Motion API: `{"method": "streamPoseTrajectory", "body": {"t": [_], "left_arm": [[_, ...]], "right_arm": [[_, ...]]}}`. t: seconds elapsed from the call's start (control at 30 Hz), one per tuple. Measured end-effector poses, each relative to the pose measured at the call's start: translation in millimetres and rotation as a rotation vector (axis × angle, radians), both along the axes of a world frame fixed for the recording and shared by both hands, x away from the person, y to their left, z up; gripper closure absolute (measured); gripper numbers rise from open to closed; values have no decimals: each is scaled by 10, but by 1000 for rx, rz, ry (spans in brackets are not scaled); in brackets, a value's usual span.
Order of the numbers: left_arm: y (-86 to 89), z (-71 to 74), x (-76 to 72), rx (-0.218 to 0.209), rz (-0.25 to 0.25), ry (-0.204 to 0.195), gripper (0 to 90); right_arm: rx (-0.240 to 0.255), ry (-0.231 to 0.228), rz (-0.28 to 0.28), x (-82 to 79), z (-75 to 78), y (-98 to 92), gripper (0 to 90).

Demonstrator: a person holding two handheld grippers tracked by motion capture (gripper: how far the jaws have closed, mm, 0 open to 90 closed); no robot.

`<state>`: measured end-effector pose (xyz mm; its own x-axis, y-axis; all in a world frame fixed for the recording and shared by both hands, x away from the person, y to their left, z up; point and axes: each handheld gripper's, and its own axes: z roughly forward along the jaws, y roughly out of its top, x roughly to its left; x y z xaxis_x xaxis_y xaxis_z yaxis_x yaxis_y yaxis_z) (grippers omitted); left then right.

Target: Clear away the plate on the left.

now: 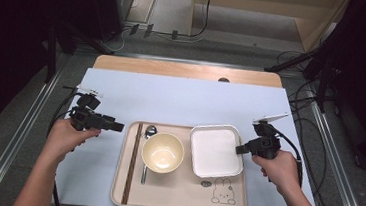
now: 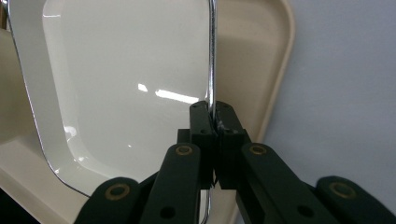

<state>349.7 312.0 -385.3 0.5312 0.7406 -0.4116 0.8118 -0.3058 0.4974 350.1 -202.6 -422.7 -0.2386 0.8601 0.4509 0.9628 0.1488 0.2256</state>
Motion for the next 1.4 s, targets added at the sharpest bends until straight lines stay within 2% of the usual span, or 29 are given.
{"method": "streamPoseTrajectory", "body": {"t": [0.3, 0.37, 0.57, 0.77, 1.4], "left_arm": [[-11, -27, -38, 1, -10, -7, 364], [-3, -25, -43, -11, -1, -8, 365], [15, -39, -48, -14, -1, -7, 365], [14, -69, -39, -12, -1, 5, 364], [-1, -107, -28, 8, -7, 17, 365]], "right_arm": [[-6, 27, 23, -47, -146, 113, 885], [-14, 33, 33, -47, -178, 148, 885], [-18, 35, 46, -36, -208, 215, 885], [-1, 52, 24, -4, -276, 239, 885], [-3, 59, 50, -37, -293, 255, 871]]}}
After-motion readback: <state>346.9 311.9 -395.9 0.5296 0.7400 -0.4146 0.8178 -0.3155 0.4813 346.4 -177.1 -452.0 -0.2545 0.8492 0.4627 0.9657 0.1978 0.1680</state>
